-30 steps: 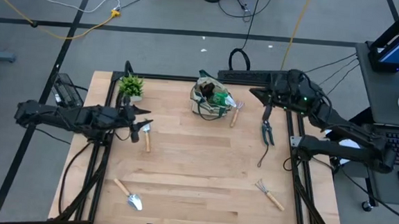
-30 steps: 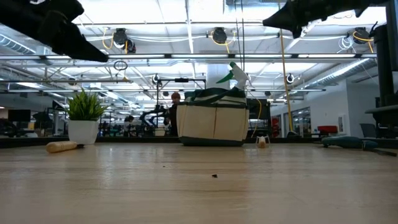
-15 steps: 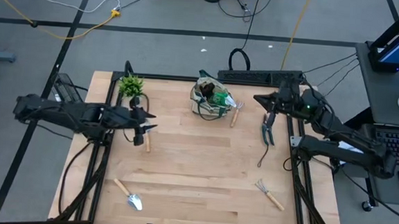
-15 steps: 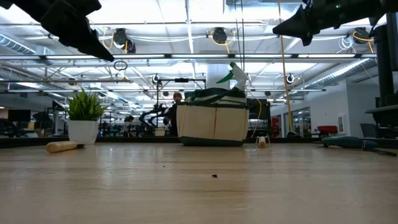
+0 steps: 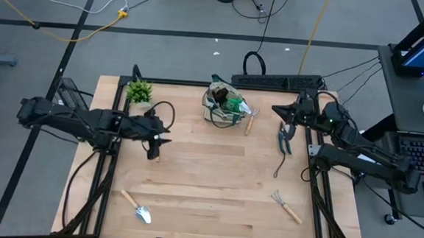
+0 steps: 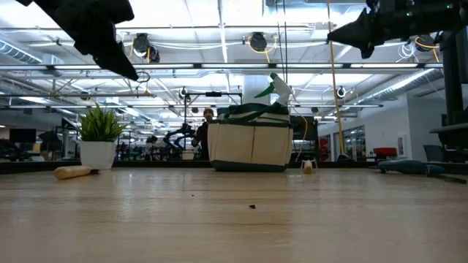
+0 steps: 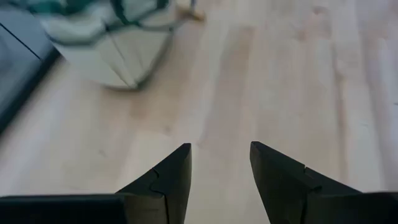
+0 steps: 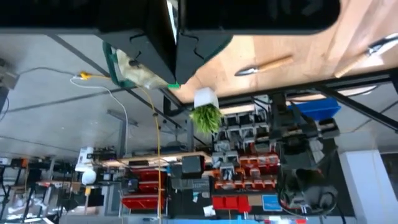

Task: Pick & Place Garden tools in Gardening bag
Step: Put the top brown trowel into the gardening bag

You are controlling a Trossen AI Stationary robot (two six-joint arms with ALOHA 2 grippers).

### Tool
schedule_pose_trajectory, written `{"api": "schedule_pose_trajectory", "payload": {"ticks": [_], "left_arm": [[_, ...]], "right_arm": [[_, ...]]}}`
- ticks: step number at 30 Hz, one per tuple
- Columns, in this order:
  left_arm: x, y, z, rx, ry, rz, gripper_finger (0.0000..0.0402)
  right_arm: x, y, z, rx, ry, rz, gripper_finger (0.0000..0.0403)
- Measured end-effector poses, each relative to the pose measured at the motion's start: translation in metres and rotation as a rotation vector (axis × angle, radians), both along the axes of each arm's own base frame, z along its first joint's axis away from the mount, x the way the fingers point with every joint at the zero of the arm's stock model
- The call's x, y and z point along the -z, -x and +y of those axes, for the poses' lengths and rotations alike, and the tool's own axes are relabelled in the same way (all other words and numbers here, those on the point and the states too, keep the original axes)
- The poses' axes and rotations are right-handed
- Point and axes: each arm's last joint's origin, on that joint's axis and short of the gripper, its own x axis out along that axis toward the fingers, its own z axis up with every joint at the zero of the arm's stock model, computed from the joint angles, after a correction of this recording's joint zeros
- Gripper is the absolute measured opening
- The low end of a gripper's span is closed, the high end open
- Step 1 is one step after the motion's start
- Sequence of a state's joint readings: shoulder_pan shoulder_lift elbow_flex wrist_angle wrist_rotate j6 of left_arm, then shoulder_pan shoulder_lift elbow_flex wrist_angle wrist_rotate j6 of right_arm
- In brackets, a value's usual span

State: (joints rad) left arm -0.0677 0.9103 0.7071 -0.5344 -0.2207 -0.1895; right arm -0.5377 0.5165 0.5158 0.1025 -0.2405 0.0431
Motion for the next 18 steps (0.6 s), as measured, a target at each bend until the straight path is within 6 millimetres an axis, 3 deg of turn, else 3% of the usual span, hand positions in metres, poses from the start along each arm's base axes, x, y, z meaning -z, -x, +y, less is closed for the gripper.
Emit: {"api": "schedule_pose_trajectory", "payload": {"ticks": [7,18], "left_arm": [[0.013,0.000,-0.004,-0.061,0.223,0.107,0.0170],[0.020,0.008,-0.004,-0.174,0.323,0.213,0.0170]], "right_arm": [[0.010,0.003,0.002,-0.004,-0.010,0.007,0.0000],[0.008,0.006,0.006,-0.082,0.007,-0.012,0.0000]]}}
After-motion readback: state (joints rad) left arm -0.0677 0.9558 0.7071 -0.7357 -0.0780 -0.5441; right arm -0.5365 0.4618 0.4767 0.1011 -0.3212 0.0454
